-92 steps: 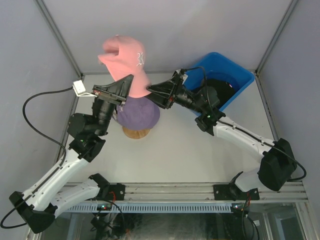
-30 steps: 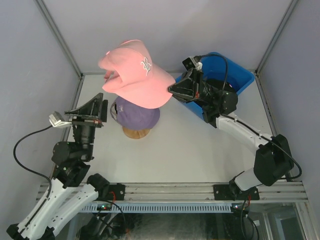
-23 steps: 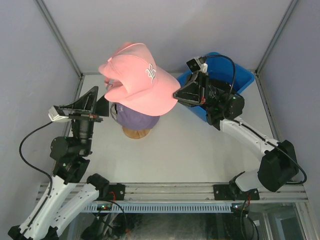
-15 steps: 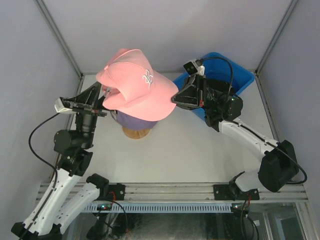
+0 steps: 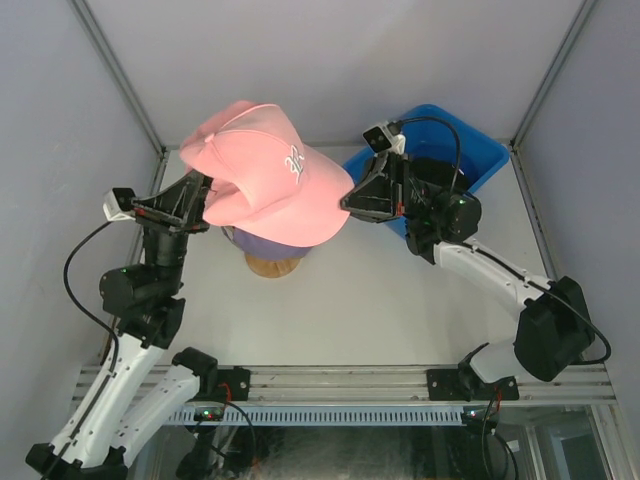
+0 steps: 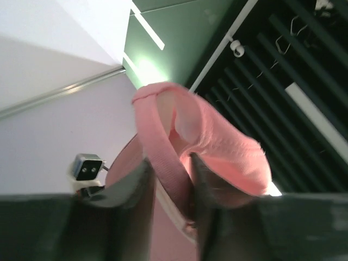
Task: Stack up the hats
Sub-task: Stack the hat on the hat.
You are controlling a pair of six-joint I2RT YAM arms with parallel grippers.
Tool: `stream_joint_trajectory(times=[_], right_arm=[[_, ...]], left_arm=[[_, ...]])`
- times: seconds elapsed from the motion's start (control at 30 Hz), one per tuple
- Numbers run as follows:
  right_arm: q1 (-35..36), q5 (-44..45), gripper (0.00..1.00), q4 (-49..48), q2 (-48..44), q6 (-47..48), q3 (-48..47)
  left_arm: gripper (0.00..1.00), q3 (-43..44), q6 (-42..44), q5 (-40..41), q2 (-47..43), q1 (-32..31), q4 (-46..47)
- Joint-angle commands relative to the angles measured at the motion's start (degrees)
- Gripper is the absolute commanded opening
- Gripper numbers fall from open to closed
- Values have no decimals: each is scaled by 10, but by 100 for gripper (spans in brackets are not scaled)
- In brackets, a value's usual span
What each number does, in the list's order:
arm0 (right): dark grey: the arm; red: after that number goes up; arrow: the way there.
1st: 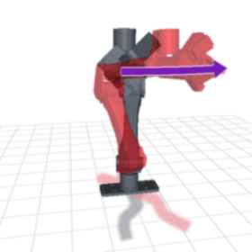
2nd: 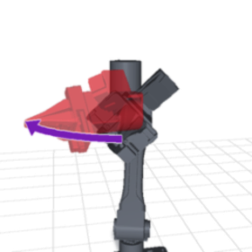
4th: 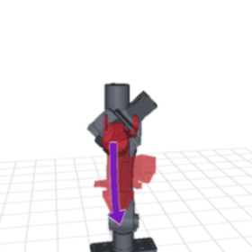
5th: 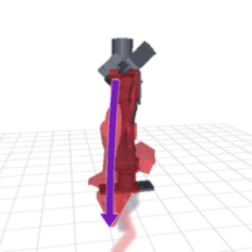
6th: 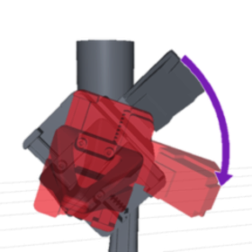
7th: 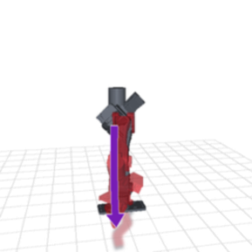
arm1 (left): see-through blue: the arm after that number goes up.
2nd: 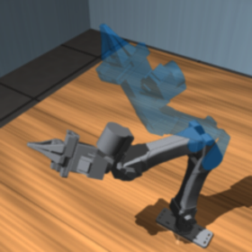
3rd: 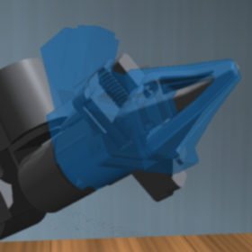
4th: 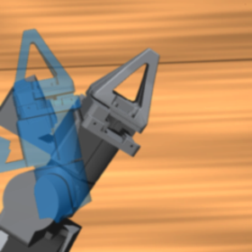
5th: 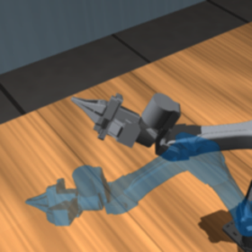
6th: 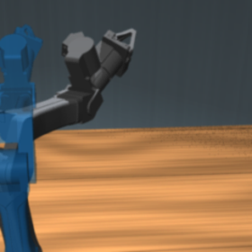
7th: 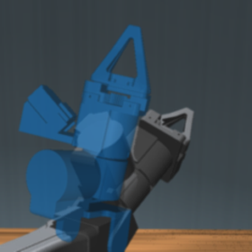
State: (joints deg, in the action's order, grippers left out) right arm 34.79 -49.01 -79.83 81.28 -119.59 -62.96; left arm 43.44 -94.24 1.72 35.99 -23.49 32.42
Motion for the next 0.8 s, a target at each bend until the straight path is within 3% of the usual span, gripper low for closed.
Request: stream_joint_trajectory(times=[0.0, 0.07, 0.1, 0.27, 0.47, 0.77], right_arm=[[2, 17, 0, -52, 9, -74, 2], [-1, 15, 0, -59, 15, -77, 6], [-6, 13, 0, -61, 19, -77, 9], [-37, -9, 0, -65, 34, -72, 41], [-84, -46, 0, -65, 54, -54, 79], [-150, -106, 0, -65, 133, -12, 78]], left_arm=[[19, -15, -10, -22, -4, 15, 47], [2, -23, -9, -25, -8, 24, 48], [0, -30, -9, -23, -13, 30, 48], [0, -62, 11, -10, -48, 66, 4], [0, -42, 118, -25, -78, 99, -132], [0, -33, 234, -25, -83, 107, -251]])
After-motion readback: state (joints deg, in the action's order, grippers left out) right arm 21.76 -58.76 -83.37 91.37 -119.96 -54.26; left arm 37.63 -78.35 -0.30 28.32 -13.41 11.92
